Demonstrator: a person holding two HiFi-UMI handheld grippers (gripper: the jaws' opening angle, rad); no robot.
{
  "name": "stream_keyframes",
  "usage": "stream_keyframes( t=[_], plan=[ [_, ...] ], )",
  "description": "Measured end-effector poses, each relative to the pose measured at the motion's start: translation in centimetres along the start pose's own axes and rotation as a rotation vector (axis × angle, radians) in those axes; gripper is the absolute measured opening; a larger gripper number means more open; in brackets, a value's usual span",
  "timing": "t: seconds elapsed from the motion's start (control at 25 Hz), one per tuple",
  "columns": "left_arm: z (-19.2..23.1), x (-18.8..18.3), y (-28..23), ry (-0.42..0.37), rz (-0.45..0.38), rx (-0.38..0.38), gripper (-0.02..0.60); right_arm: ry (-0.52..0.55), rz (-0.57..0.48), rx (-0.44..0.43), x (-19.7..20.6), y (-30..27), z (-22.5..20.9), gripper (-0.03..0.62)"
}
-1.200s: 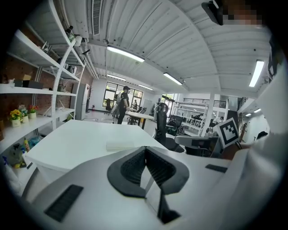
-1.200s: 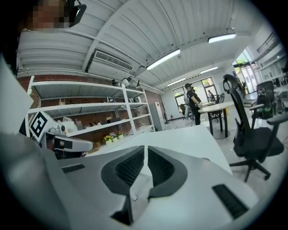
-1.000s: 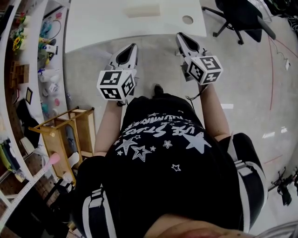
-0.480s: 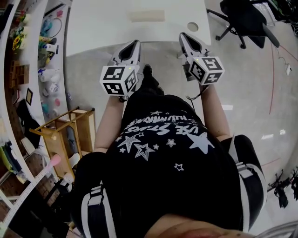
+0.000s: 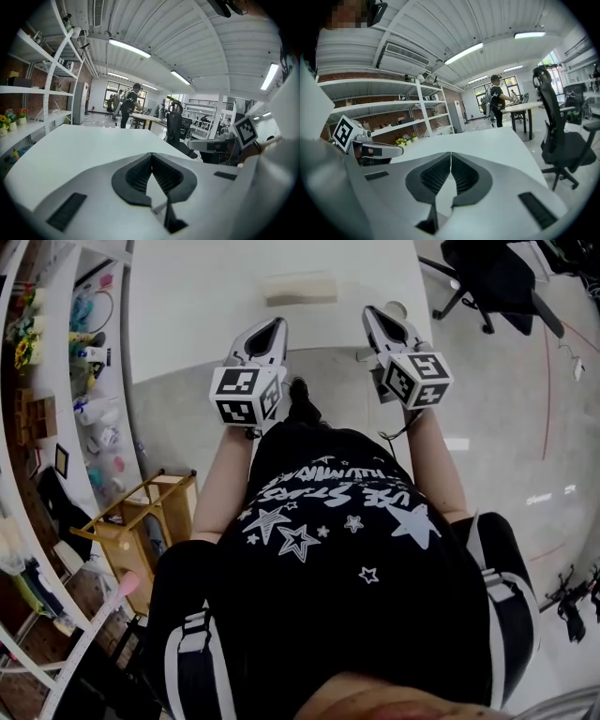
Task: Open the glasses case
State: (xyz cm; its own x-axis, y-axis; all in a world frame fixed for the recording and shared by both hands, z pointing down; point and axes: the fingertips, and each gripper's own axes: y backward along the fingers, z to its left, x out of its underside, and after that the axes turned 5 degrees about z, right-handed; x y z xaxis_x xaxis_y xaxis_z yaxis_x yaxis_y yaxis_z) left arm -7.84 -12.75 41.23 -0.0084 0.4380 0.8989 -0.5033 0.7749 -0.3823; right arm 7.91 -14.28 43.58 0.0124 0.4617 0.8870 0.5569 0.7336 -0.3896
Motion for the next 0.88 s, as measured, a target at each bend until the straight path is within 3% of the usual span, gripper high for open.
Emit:
stream_keyframes(
  t=[0.88],
  plan=[
    [6.4, 5.6, -9.3, 0.015, 0.295, 0.041, 0.012, -0.047, 0.141, 0.063, 0.4, -7.5, -2.6, 0.009]
  ],
)
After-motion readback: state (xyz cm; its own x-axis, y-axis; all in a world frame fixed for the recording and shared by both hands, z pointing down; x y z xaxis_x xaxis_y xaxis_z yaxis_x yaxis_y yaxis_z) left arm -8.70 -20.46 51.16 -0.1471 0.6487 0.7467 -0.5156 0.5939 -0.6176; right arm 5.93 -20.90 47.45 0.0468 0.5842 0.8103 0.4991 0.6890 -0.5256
